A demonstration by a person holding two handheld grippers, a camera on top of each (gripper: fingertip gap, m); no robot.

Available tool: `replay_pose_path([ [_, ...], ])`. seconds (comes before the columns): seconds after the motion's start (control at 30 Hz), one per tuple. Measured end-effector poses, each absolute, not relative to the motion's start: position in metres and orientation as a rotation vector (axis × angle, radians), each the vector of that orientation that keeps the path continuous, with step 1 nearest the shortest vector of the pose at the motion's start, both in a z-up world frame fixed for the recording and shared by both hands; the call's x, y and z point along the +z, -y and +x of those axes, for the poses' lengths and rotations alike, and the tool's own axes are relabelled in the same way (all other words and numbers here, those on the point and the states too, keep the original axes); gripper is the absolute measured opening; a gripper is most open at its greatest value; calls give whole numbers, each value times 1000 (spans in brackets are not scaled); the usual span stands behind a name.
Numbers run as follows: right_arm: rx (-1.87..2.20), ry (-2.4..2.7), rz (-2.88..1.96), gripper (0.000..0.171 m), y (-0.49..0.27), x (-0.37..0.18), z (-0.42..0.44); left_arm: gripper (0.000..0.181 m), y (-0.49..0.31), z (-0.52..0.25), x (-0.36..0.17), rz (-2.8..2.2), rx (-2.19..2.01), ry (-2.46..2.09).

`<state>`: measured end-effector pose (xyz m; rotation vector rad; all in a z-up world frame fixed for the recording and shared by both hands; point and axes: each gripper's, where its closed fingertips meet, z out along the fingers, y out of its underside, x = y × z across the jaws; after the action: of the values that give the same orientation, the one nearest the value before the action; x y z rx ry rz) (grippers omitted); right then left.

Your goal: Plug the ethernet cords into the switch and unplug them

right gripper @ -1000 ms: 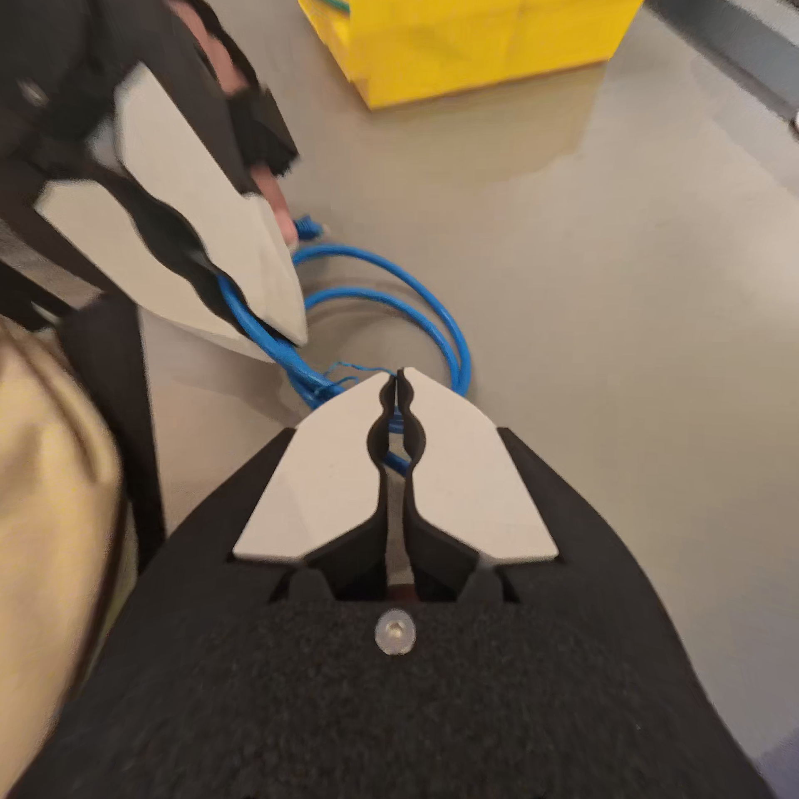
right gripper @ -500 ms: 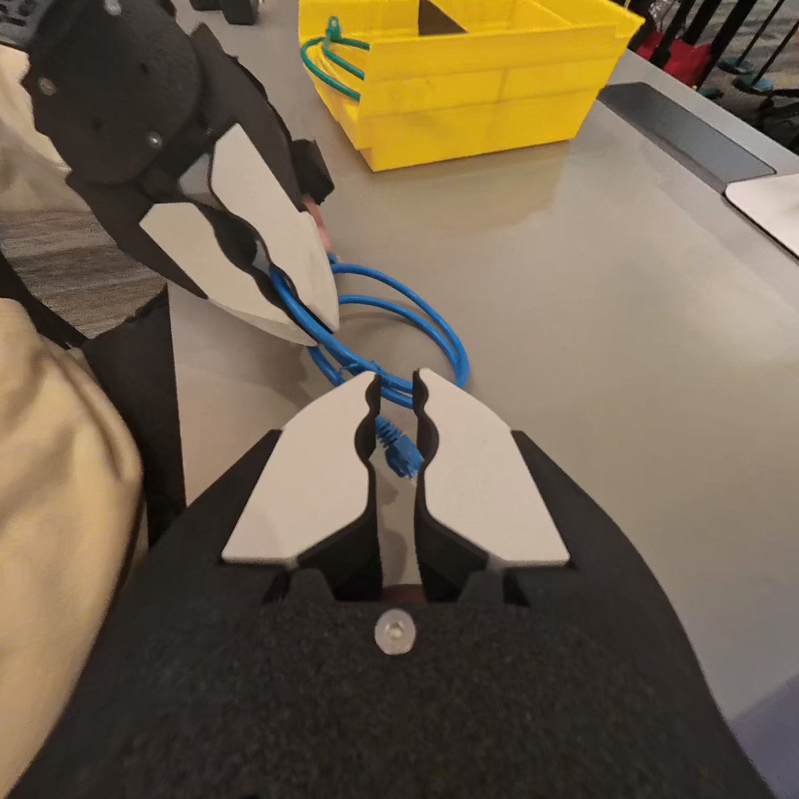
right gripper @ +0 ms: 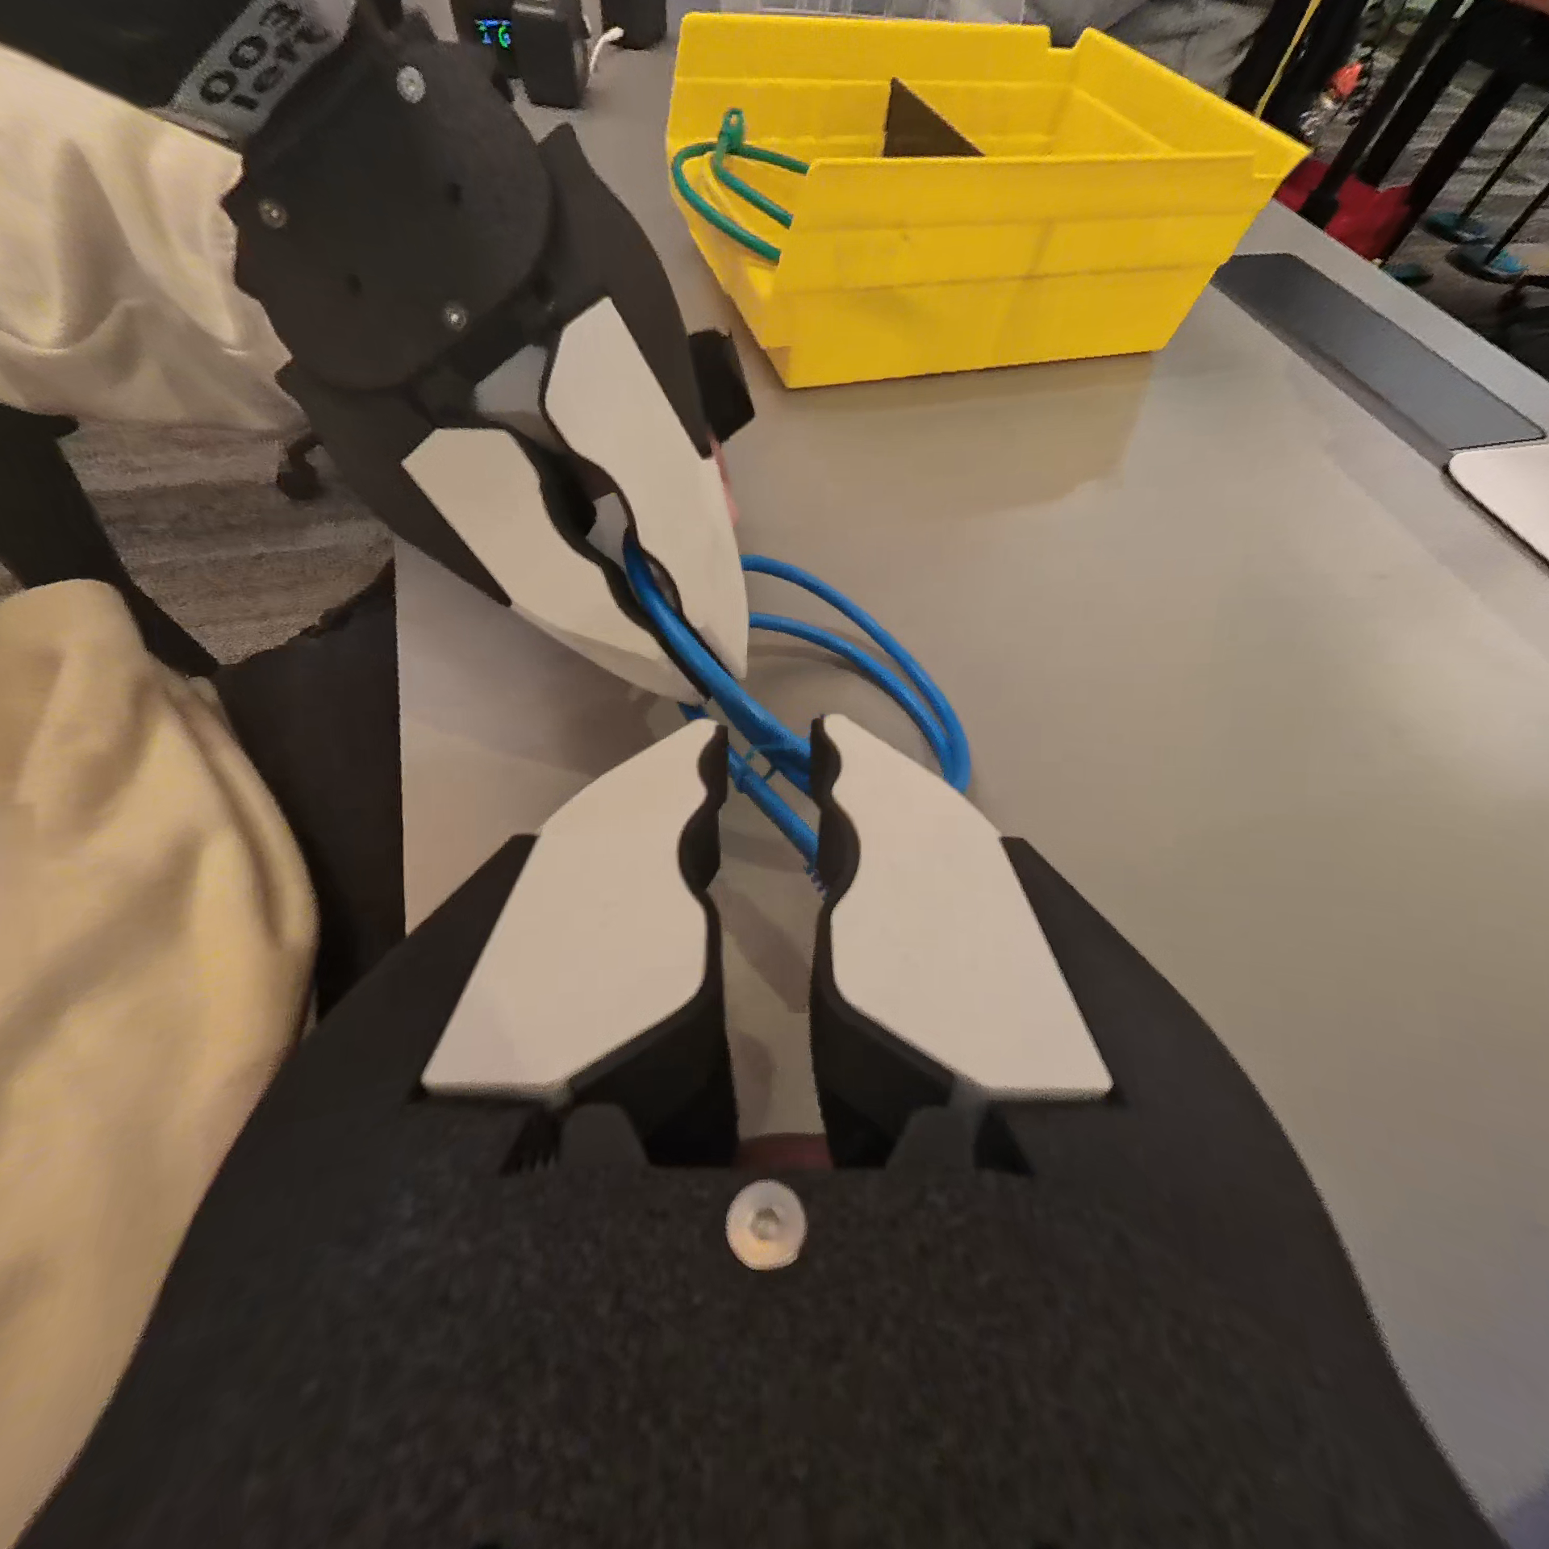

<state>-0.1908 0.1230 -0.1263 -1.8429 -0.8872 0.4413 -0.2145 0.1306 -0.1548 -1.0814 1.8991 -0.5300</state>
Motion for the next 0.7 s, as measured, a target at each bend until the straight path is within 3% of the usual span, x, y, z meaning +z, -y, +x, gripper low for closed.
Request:
replay_pose_path([
  [0.07,435,871,-1857,16,-126,-129,-193,5,-130,-214,-155,-1079,-529,-1902],
  [0.13,420,886,-1885,0,-127,-135,-193,5,-130,-214,-156,-1081,-525,-1904],
  [0.57,315,1104,-1975,0,-115,-173,-210,5,-136,-214,-137,-1144,-628,-1809],
  [0.7,311,1064,-1894,0,-117,-157,-211,5,-138,-215,-136,-1147,-625,-1804],
])
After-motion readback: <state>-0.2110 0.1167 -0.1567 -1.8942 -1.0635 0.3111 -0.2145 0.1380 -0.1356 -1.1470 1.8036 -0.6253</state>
